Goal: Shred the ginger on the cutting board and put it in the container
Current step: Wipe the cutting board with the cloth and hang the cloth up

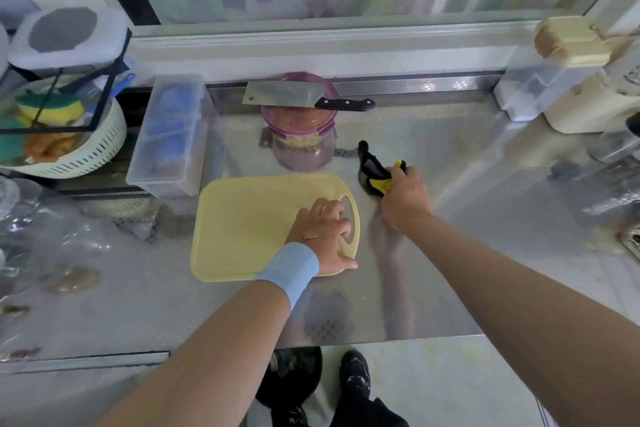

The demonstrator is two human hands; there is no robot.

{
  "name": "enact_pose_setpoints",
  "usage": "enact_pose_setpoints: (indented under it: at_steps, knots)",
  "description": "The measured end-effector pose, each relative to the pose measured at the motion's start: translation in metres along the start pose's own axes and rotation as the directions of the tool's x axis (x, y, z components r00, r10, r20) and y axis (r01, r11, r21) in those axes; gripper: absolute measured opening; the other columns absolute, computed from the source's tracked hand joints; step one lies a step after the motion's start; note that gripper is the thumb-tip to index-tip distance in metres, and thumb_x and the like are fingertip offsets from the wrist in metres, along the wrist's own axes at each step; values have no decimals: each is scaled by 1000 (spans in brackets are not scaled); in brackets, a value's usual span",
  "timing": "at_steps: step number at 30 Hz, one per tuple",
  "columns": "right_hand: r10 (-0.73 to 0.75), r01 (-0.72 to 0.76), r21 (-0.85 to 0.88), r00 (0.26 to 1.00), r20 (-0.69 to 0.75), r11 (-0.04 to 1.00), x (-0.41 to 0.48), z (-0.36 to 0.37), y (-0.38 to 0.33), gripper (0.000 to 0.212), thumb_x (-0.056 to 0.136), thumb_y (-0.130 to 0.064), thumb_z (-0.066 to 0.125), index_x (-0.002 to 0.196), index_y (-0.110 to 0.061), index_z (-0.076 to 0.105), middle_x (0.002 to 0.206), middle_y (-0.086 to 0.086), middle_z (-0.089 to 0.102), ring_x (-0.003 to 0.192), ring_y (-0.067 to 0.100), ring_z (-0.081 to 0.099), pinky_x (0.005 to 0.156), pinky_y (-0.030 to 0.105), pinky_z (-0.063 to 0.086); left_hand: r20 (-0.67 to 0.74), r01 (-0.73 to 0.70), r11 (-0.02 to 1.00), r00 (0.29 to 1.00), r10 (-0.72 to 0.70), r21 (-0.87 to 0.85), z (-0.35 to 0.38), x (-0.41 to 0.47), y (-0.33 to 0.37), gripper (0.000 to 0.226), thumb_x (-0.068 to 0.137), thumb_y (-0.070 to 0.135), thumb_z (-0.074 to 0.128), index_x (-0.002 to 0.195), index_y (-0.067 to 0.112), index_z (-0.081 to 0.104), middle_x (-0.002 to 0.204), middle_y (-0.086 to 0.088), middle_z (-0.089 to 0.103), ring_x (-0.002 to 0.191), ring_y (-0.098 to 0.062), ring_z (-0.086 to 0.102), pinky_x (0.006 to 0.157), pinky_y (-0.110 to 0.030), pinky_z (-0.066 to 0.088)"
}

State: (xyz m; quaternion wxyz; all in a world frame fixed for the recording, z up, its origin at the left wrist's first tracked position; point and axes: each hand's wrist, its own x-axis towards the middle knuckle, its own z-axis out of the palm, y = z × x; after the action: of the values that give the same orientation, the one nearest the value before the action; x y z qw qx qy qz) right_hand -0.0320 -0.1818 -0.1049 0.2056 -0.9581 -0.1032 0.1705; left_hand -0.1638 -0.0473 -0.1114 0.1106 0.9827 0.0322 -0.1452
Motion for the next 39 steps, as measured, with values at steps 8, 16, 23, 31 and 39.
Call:
enact_pose_setpoints:
  at_steps: [8, 16, 23, 31, 39]
  knots:
    - [-91, 97, -76, 993, 71, 992, -1, 6, -6, 67, 90, 3, 43, 152, -23, 38, 144, 9, 36, 131, 32, 33, 106, 44, 41, 72, -50, 994, 996, 43, 94, 6, -40, -9, 50, 71, 73, 60, 60, 25, 68, 131, 18, 36, 122, -14, 23, 103, -39, 22]
    - [-200, 219, -134, 970, 142, 967, -12, 18, -19, 70, 88, 0, 52, 151, -29, 40, 141, 6, 40, 129, 30, 36, 103, 43, 44, 92, 133, 977, 984, -150, 168, 12, -62, 12, 30, 78, 51, 51, 84, 29, 71, 113, 11, 42, 109, -19, 30, 97, -43, 26]
    - [-358, 460, -431, 885, 299, 777, -39, 23, -17, 61, 97, -12, 52, 149, -39, 38, 138, 3, 41, 120, 29, 43, 96, 42, 46, 211, 198, 976, 954, -213, 94, 16, -87, -5, 28, 70, 48, 62, 90, 28, 62, 114, 7, 38, 103, -19, 33, 86, -37, 42]
    - [-313, 403, -373, 908, 280, 835, -123, 35, 18, 58, 90, -19, 63, 139, -44, 47, 133, -6, 42, 118, 22, 41, 85, 38, 45, 299, 67, 996, 951, -80, 56, 19, -118, -42, 108, 67, 48, 75, 151, 27, 10, 159, 7, -3, 146, -23, 3, 115, -39, 28]
    - [-364, 452, -336, 883, 296, 826, -216, 71, 12, 56, 88, -8, 53, 138, -31, 47, 137, -3, 40, 116, 25, 40, 91, 38, 43, 300, 125, 982, 951, -77, -144, 4, -81, -34, 100, 83, 38, 69, 155, 22, 2, 160, -1, -20, 148, -19, -14, 121, -41, 7]
